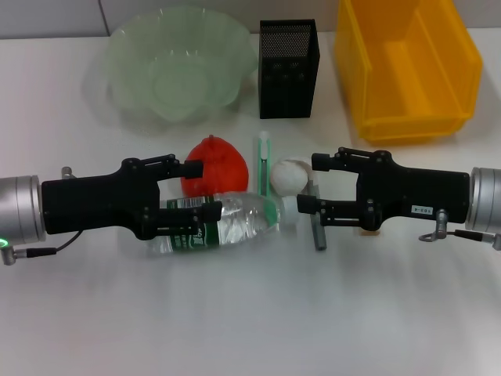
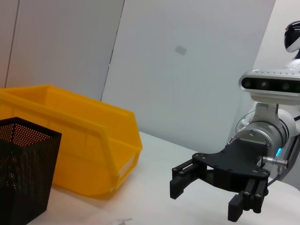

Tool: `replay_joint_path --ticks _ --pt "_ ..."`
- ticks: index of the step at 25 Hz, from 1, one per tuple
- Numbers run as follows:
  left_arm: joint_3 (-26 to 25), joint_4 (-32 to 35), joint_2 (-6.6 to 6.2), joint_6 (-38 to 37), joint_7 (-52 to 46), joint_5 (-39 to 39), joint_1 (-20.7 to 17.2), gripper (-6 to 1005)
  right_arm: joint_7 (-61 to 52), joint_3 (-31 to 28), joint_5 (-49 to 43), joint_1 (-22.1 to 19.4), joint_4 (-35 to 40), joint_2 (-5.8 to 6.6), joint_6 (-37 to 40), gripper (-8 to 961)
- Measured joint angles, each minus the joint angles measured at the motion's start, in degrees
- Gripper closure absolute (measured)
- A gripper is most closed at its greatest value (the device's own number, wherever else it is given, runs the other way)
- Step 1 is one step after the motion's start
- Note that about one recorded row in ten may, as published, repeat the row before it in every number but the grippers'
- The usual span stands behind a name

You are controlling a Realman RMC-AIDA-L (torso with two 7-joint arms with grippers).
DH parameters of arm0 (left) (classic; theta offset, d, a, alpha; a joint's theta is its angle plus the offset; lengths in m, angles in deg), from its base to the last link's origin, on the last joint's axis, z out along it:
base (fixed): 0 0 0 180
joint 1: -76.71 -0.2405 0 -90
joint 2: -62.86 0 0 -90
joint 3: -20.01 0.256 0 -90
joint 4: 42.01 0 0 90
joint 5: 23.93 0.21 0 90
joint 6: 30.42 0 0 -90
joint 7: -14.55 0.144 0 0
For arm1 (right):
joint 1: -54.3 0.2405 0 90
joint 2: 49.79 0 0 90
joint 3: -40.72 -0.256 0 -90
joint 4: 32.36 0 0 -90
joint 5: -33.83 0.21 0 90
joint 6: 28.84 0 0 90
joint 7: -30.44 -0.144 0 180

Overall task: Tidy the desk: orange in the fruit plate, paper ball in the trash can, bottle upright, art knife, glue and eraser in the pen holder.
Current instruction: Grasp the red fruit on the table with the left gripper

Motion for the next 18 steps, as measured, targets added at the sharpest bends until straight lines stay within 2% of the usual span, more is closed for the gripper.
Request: replay_joint_path --ticks 8,13,18 --pt "-0.6 0.6 0.31 -0.5 -0.2 -0.4 0.2 231 0.0 0.0 0.0 0.0 0.0 0.08 -0.3 164" --pt "-3.6 2.5 1.16 -0.4 -0.1 -0.5 0.6 239 -0.7 -0.3 0.0 -0.5 0.1 0.13 0.0 164" --pt "-4.3 3.2 1.87 3.5 0.0 -0.4 2.6 247 -1.4 -0.4 0.0 -0.9 0.0 0.13 0.0 163"
